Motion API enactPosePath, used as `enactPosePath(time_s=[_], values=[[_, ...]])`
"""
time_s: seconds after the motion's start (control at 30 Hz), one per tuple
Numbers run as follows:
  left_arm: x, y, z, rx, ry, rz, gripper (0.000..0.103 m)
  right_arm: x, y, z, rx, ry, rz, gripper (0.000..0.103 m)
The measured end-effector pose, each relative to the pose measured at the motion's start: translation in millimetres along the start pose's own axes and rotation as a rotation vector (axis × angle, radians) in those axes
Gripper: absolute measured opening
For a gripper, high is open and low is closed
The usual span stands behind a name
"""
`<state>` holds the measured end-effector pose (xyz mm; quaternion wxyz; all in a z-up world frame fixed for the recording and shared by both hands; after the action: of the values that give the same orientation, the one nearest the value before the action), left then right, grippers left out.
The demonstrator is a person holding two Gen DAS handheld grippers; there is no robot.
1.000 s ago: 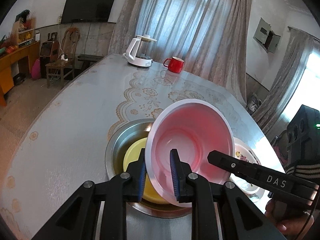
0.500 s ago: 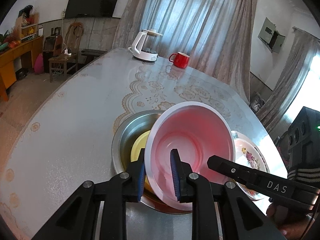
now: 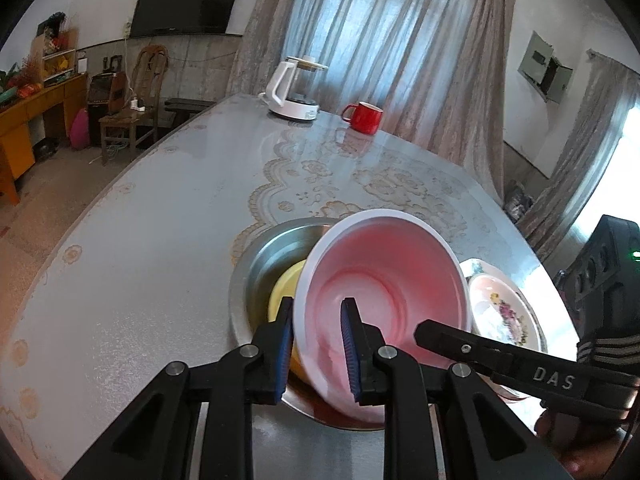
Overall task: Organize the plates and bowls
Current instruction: 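Lower the red-pink bowl into the yellow bowl and open both grippers, then grasp the steel bowl rim with both grippers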
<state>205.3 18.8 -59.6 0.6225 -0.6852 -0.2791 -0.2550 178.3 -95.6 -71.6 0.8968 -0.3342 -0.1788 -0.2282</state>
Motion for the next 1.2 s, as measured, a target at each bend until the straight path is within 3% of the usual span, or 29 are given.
enactPosePath(time_s=[0.07,0.37,0.53,0.67,0.73,0.97,1.2], values=[[0,1,0,0.003,0.000,0.006,0.025,-1,1,-2,-0.004,0.006,0.004,0.019],[1,5,-4,0.006,0.009,0.019,0.033,1,6,-3,-0.025,-0.007,0.020,0.019],[6,1,3,0.017,-0.021,0.008,0.062,7,12,1,-0.027,-0.022,0.066,0.025],[12,-4,10,0.024,-0.049,-0.013,0.069,12,13,0,-0.032,-0.013,0.066,0.026],[12,-5,15,0.031,-0.065,-0.017,0.079,13,10,-5,-0.027,0.012,0.054,0.026],[9,-4,35,0.055,-0.145,-0.009,0.086,11,0,-8,-0.042,0.022,0.064,0.031],[5,-7,49,0.127,-0.131,-0.041,0.087,3,4,10,-0.040,-0.036,0.102,0.032]])
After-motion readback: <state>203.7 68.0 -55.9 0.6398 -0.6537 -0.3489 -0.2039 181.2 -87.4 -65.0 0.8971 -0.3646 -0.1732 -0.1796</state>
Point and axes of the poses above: each gripper's, at about its wrist camera, not at the fingertips, and y roughly the way its jaws point, z to its left, x to its top, the point moved 8 cm from there along y, roughly the way its jaws point, and after that the axes turned 15 degrees about x, right-handed, at the moved point
